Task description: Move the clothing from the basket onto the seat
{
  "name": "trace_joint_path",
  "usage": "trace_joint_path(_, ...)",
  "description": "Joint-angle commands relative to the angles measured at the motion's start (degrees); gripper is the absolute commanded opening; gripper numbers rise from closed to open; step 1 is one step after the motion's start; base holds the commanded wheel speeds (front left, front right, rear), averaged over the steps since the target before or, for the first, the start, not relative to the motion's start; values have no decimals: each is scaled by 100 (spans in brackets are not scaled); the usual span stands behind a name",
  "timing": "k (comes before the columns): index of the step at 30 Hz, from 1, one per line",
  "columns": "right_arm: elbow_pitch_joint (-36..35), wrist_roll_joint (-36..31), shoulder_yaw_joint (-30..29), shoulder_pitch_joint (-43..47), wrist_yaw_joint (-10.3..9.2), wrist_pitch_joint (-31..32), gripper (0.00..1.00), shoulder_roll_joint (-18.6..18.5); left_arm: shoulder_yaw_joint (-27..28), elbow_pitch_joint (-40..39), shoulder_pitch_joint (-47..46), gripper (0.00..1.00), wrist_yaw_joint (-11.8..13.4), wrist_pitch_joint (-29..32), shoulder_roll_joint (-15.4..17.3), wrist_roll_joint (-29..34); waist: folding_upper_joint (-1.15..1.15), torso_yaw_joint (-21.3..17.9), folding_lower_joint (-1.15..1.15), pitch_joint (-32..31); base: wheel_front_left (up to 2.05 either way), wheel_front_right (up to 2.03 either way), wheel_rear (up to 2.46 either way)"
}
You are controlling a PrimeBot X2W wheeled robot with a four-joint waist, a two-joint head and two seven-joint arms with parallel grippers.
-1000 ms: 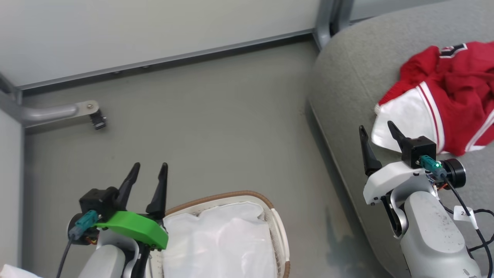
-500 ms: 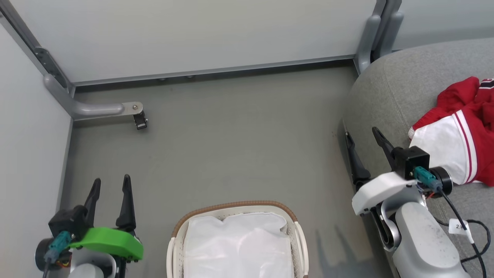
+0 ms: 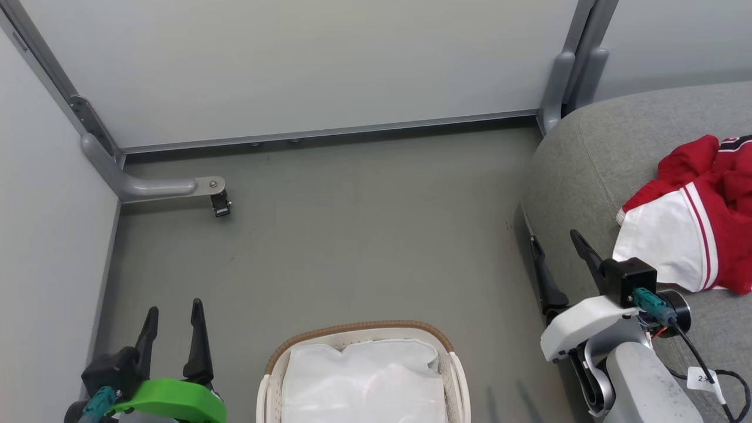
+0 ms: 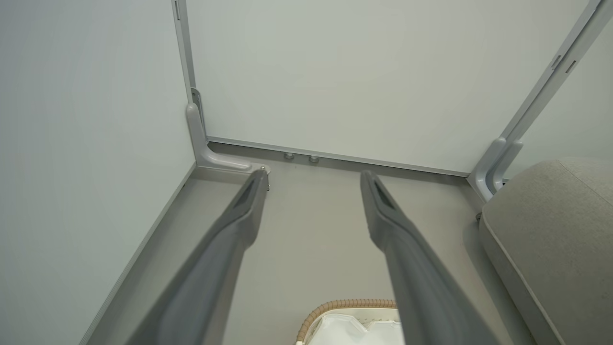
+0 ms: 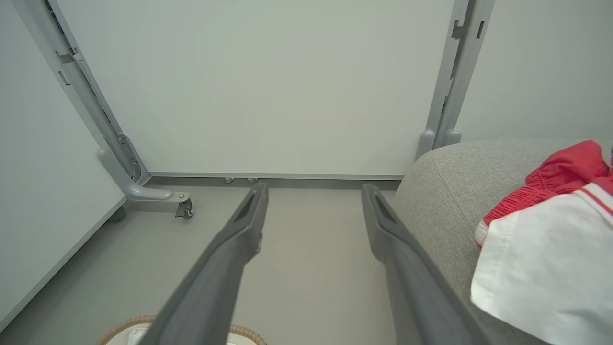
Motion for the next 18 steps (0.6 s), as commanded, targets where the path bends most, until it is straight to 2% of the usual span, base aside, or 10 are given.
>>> trace_joint_path(1,-40,43,6,53,-8,-24,100,-22,-81,49,96,100,-3,-2,31,-94,0,12,0,-8,0,0,0)
trace_joint_path(2,-29,38,-1,41,-8,-23,100,-24,-116,82,98,100,-3,-2,49,-158,0,16,0,-8,0,0,0)
trace_joint_path(3,28,2,1,23,0,5,0,7,-143,148,18,0,0,4,-5,-149,0,17,0,-9,0,0,0)
trace_joint_path(5,125,4,5,100,1,15,0,31,-151,249,29,0,0,5,-32,-152,0,17,0,-10,0,0,0)
trace_joint_path(18,-115,1531,-220,248,0,422,0,22,2,68,-48,0,0,411,-65,-1494,0,-7,0,-38,0,0,0)
